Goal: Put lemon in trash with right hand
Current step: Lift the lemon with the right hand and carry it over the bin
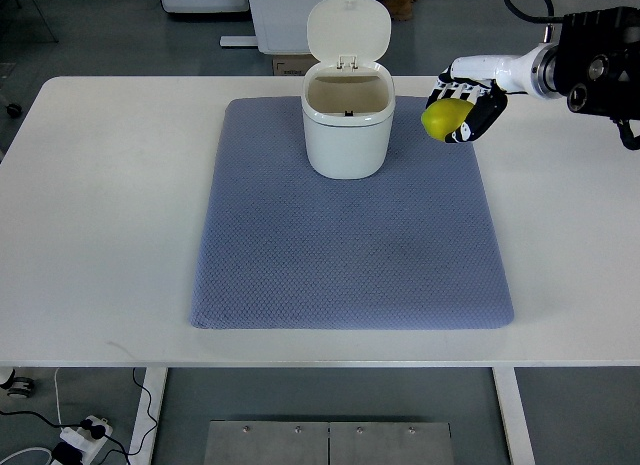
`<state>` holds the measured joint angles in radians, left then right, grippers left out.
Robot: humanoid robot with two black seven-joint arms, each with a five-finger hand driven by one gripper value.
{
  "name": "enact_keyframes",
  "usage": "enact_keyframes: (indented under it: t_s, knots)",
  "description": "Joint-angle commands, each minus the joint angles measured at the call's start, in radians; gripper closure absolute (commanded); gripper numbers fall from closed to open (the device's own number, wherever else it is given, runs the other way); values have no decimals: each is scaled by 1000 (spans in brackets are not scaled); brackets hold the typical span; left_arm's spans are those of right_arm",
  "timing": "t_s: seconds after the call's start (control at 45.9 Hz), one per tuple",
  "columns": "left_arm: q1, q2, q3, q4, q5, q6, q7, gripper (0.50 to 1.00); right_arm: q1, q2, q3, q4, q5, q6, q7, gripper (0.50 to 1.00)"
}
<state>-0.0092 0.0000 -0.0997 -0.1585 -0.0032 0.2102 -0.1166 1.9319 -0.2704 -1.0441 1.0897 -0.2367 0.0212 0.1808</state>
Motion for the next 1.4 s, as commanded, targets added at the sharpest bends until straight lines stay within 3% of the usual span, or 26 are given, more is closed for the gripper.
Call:
enact_keyframes:
  t_s: [0.0,0.196,0.436,1.374]
  knots:
    - [0,0,0,1,0,0,0,500,15,0,1,-10,2,6,-1,1000]
    - [0,0,0,1,-1,0,0,500,62,2,4,-44,4,51,-7,1000]
    - [0,0,0,1,-1,0,0,500,84,19,6,-48,54,49,-11,1000]
    - [0,0,0,1,0,0,0,500,26,264,21,-252,152,40,-38,1000]
